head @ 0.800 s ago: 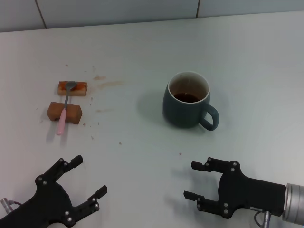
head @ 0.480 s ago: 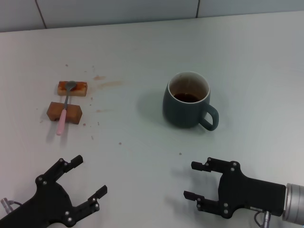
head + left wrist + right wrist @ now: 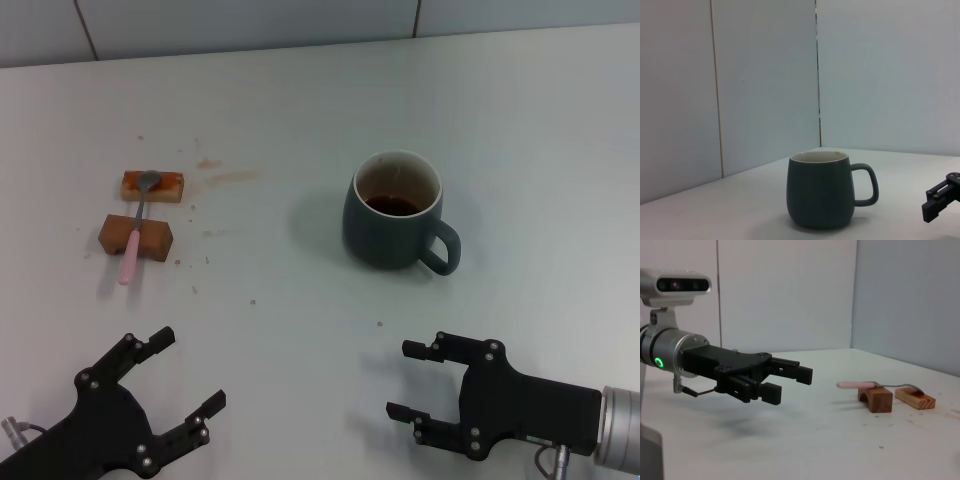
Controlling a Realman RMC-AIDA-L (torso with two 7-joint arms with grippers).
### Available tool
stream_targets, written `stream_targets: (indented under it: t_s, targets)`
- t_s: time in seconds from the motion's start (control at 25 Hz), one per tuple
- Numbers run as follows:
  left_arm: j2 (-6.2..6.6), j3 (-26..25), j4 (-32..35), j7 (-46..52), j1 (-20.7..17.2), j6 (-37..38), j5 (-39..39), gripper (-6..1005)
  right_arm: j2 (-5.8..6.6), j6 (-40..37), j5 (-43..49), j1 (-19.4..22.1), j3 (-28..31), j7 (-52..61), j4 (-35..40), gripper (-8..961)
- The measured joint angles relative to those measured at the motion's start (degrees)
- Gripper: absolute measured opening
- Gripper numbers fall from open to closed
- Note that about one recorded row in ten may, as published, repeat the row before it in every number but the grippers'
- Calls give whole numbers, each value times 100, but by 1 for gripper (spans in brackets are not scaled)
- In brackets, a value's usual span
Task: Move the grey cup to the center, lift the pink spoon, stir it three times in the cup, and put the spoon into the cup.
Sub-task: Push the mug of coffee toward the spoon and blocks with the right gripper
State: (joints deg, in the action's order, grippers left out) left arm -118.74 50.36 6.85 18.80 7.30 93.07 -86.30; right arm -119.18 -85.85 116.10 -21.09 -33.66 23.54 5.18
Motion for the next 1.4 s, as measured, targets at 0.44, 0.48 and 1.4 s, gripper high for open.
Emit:
stream_targets:
  t_s: [0.44,0.48,1.4]
  targets:
    - [0,-9,-9,0,0,34,0,849,0,-4,0,0,0,-2,-10,665]
    - [0,-9,-9,1,0,35,0,849,0,-6,0,0,0,-3,-9,665]
    - [-12,-27,-22,-8,6,56,15,843,-10,-135,-24,71,50,-119,-12,664]
